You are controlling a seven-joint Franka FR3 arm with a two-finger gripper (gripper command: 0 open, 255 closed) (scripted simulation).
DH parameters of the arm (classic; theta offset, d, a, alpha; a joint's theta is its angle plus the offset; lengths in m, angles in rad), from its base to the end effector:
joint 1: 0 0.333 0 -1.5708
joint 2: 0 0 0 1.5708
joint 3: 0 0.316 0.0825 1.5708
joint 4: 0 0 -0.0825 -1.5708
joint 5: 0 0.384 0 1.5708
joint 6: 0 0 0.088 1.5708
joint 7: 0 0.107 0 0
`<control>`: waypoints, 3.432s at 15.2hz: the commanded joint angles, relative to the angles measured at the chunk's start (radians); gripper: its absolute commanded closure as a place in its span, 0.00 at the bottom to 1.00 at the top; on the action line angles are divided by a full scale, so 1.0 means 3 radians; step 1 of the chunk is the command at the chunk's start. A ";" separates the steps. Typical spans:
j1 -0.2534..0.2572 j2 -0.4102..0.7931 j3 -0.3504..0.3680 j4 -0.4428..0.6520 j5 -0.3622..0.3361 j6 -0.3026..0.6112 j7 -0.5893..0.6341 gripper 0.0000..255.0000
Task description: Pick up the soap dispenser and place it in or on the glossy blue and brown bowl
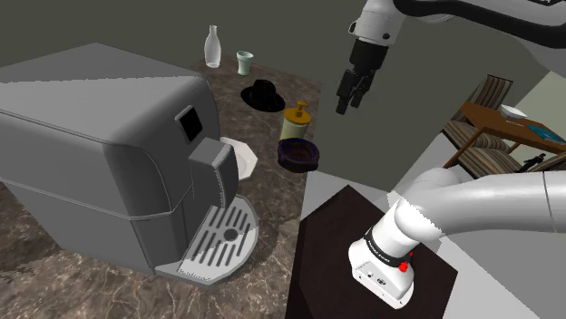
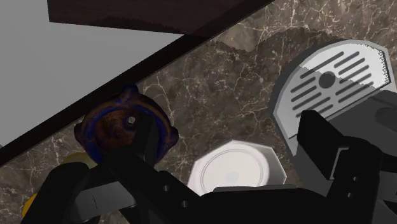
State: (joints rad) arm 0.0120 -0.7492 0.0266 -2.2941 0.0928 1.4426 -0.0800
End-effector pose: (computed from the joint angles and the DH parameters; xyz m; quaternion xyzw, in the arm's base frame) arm 0.3029 0.0252 0.5978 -0.9963 -0.0587 0.0503 0.0384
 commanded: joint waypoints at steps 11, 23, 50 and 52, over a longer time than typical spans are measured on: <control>-0.0135 0.0962 -0.0337 0.0215 -0.0283 0.0698 -0.0491 0.00; -0.0278 0.2352 -0.0645 0.1037 -0.0337 0.1233 -0.1020 0.00; -0.0485 0.3689 -0.0747 0.1965 -0.0180 0.1614 -0.1418 1.00; -0.0485 0.3689 -0.0747 0.1965 -0.0180 0.1614 -0.1418 1.00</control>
State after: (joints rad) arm -0.1332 0.3570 -0.1969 -1.7043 0.0391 1.9263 -0.5054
